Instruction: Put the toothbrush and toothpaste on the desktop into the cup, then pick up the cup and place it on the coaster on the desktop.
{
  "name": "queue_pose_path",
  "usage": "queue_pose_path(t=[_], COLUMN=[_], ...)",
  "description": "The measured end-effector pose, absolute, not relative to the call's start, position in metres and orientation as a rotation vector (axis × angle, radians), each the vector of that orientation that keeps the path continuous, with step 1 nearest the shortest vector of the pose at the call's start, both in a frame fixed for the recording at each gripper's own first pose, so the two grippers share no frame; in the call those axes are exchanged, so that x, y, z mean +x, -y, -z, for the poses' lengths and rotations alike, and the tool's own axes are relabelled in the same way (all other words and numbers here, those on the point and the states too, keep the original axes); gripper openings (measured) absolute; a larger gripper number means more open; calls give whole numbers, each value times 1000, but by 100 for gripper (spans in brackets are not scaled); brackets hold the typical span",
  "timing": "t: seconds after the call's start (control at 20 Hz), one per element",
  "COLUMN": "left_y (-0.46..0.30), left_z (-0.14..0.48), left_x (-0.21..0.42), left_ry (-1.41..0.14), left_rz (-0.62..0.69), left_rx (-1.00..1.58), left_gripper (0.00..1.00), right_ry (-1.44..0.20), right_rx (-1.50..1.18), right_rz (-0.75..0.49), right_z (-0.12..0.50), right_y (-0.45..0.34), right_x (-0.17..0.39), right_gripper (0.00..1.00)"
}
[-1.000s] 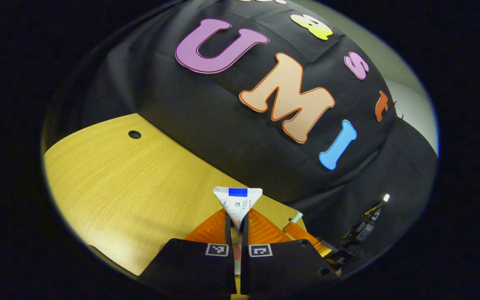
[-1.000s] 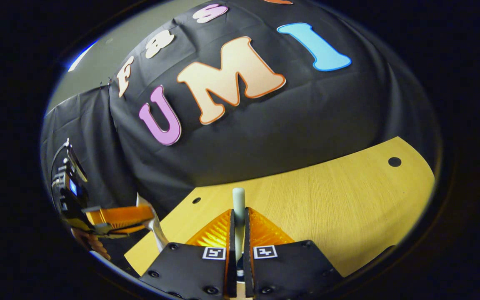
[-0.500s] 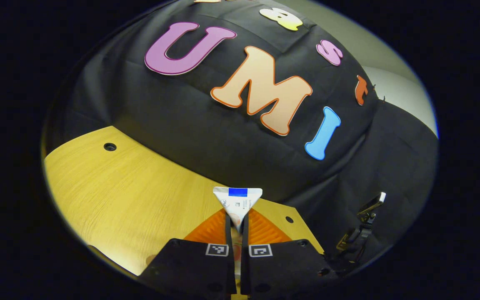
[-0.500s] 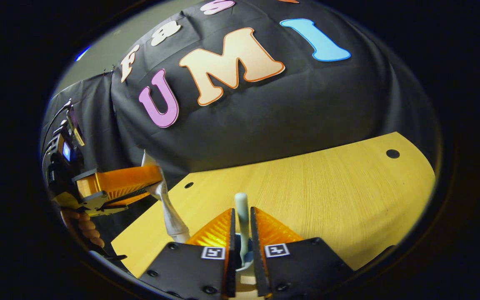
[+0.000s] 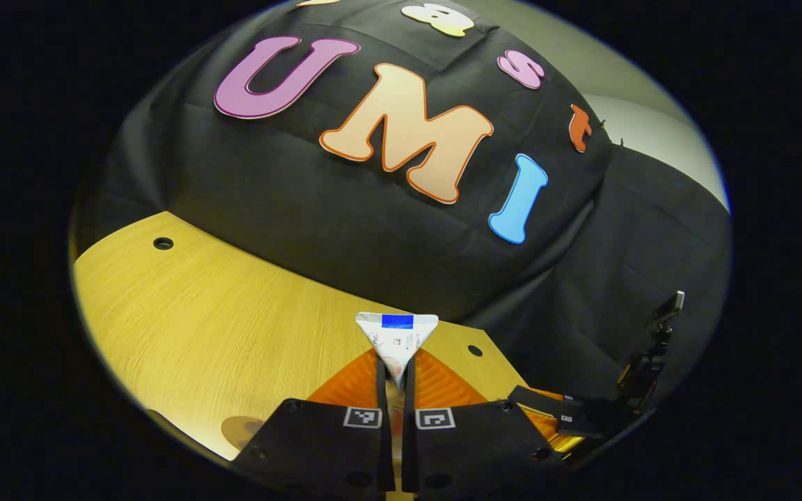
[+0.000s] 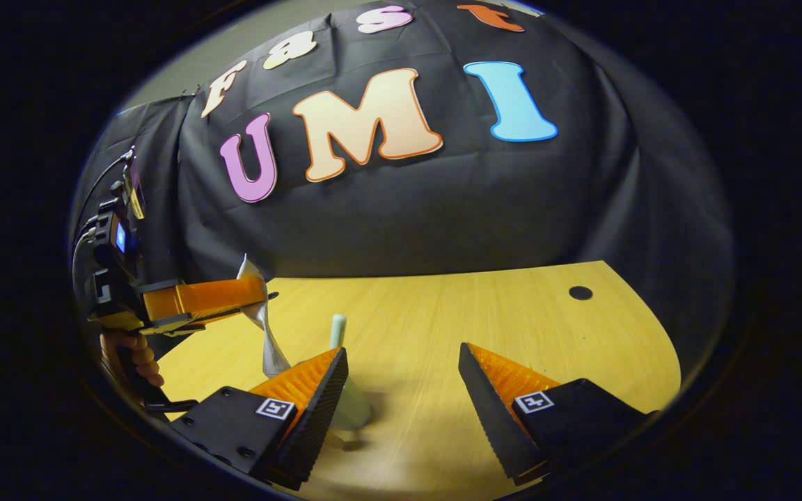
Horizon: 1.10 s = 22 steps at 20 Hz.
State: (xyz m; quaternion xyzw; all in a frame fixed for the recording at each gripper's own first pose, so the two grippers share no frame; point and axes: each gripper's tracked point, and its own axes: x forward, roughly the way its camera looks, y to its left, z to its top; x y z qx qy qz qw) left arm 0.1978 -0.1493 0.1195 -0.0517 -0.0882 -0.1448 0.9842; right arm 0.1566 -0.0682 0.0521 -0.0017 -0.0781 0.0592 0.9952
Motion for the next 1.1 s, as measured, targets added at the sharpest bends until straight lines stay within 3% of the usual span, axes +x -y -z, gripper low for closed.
queue_pose_path(t=[0.15, 0.2, 0.5, 0.55, 0.6, 0.65, 0.9, 0.95, 1.0, 1.05, 1.1], left_y=[159, 160, 166, 166, 166, 166, 169, 169, 170, 169, 168], left_z=[-112, -109, -82, -85, -84, -81, -78, -75, -71, -67, -63], left_x=[208, 212, 221, 219, 219, 217, 210, 204, 201, 197, 191], left_ry=[181, 182, 208, 239, 247, 254, 263, 258, 251, 239, 228], left_rz=[286, 279, 262, 256, 251, 242, 234, 233, 232, 229, 220], left_rx=[-61, -43, 38, 45, 56, 61, 45, 34, 31, 34, 47], left_gripper=[3, 3, 4, 4, 4, 4, 13, 30, 29, 60, 67], right_ry=[140, 140, 135, 129, 119, 115, 122, 124, 124, 124, 125], right_rx=[16, 19, 35, 32, 26, 18, -9, -6, -5, -8, -13], right_rz=[-60, -39, 43, 50, 48, 44, 13, 7, -1, -7, -15], right_z=[-42, -39, -29, -26, -22, -21, -26, -28, -27, -29, -29], right_y=[97, 107, 149, 152, 152, 152, 148, 147, 146, 144, 143], right_x=[137, 132, 106, 103, 102, 100, 87, 86, 85, 83, 83], right_gripper=[94, 98, 98, 94, 98, 94, 98, 94, 98, 98, 98])
